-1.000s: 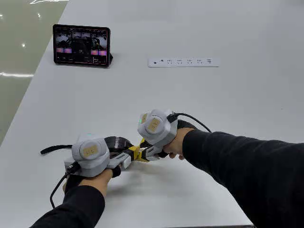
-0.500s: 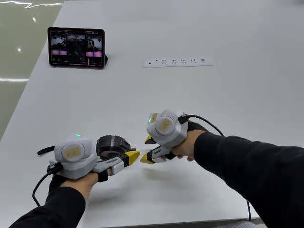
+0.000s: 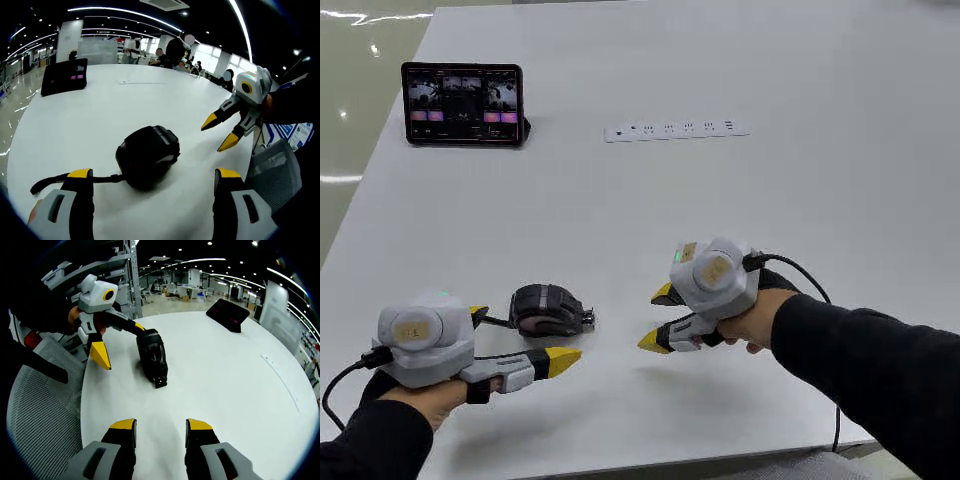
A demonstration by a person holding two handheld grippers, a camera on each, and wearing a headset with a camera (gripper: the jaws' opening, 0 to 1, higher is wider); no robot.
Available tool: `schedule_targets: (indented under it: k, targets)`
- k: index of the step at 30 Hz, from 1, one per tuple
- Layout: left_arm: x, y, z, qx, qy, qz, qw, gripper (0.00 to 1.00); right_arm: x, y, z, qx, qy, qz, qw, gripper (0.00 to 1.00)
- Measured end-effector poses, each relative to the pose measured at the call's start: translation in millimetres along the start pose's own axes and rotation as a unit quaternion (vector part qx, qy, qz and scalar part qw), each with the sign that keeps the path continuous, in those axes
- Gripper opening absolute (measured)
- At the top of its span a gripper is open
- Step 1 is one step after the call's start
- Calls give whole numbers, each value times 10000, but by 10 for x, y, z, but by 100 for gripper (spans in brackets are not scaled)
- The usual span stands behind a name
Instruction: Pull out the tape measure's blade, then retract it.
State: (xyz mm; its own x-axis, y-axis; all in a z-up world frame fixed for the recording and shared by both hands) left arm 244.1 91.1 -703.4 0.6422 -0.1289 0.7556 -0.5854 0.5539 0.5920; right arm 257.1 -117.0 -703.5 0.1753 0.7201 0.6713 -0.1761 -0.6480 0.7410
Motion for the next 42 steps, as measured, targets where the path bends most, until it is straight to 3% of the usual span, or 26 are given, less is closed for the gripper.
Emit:
schedule_targets:
  k: [6, 11, 26, 34, 38, 42]
  targets:
    - [-56, 106, 1, -197, -440, -228, 9986, 99, -98, 196, -9, -122, -200, 134, 9996, 42]
    - [-19, 205, -61, -253, -624, -242, 9974, 99, -209, 420, 43, -353, -351, 295, 9983, 45]
    - [-67, 474, -231, -230, -652, -371, 9969, 99, -742, 923, 80, -690, -717, 372, 9943, 63]
    - [-19, 602, -290, -172, -636, -295, 9974, 99, -937, 1152, 52, -892, -732, 427, 9924, 71]
    - [7, 662, -327, -118, -626, -222, 9977, 99, -1013, 1310, 75, -1022, -900, 593, 9889, 78]
    - [21, 708, -340, -116, -633, -161, 9978, 99, -1120, 1424, 107, -1127, -1051, 551, 9865, 86]
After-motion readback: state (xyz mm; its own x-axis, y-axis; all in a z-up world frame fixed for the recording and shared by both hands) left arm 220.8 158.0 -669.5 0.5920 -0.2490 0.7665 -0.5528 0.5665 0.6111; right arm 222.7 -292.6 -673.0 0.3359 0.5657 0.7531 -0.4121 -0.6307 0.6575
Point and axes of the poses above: the centre of the closed fingertips' face, and the gripper's own axes: y roughly backward along the fingers, z roughly to its right, x roughly out of its top, the point moved 5 cm from there along y, roughly backward along the fingers, and after that the axes turned 5 degrees about y, right-handed, at the moved point
